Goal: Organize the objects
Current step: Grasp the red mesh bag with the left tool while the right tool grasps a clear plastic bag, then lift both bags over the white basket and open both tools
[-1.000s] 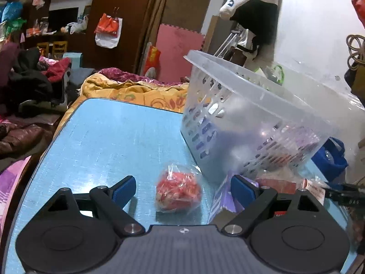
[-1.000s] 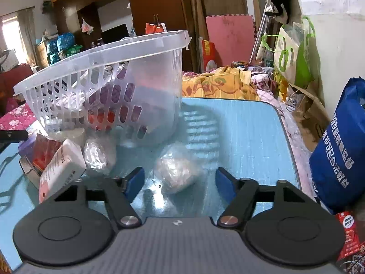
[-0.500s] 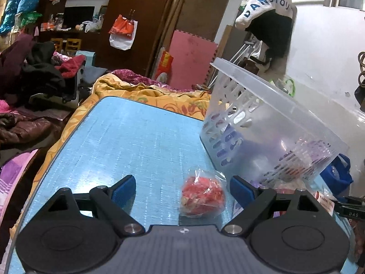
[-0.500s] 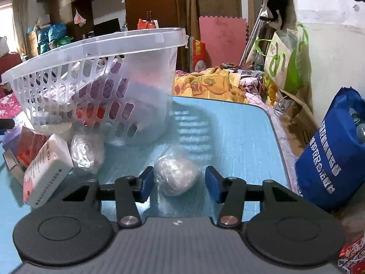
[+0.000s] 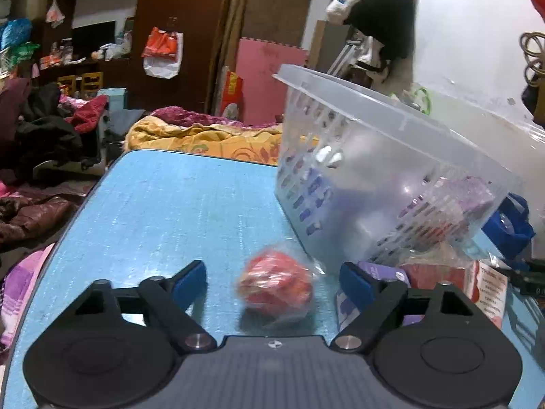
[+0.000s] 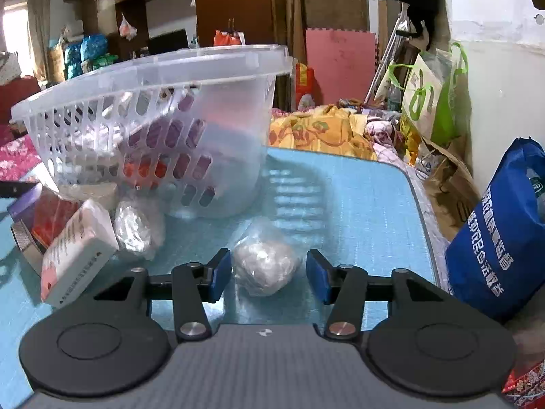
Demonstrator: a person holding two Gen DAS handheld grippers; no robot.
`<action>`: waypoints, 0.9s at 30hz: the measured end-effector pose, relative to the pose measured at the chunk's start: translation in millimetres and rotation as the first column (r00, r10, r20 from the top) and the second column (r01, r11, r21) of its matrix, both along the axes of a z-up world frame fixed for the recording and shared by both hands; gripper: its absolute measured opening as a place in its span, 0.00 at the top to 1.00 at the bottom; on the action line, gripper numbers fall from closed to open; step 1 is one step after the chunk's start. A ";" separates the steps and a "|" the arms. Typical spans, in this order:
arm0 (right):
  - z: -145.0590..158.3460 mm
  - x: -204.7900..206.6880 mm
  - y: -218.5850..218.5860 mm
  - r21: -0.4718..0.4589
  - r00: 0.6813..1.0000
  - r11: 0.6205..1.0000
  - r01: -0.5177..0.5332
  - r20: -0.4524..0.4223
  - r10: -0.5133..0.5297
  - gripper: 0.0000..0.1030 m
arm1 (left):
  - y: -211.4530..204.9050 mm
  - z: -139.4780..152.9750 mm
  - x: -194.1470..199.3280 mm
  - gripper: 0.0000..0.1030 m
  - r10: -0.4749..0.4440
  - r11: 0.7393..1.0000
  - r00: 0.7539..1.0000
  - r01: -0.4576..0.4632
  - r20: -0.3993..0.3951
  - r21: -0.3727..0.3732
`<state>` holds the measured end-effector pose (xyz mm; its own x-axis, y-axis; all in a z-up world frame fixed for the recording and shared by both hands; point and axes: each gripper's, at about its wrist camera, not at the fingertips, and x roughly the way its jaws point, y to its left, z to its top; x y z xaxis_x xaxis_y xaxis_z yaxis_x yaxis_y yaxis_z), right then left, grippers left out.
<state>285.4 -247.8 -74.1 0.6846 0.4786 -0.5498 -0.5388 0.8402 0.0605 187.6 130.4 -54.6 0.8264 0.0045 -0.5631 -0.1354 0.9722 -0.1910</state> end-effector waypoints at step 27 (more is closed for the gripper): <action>17.5 -35.1 -28.4 0.153 0.989 0.988 0.039 0.138 -0.060 0.54 | 5.5 27.0 -51.4 0.52 -0.014 0.996 0.966 0.036 0.259 -0.077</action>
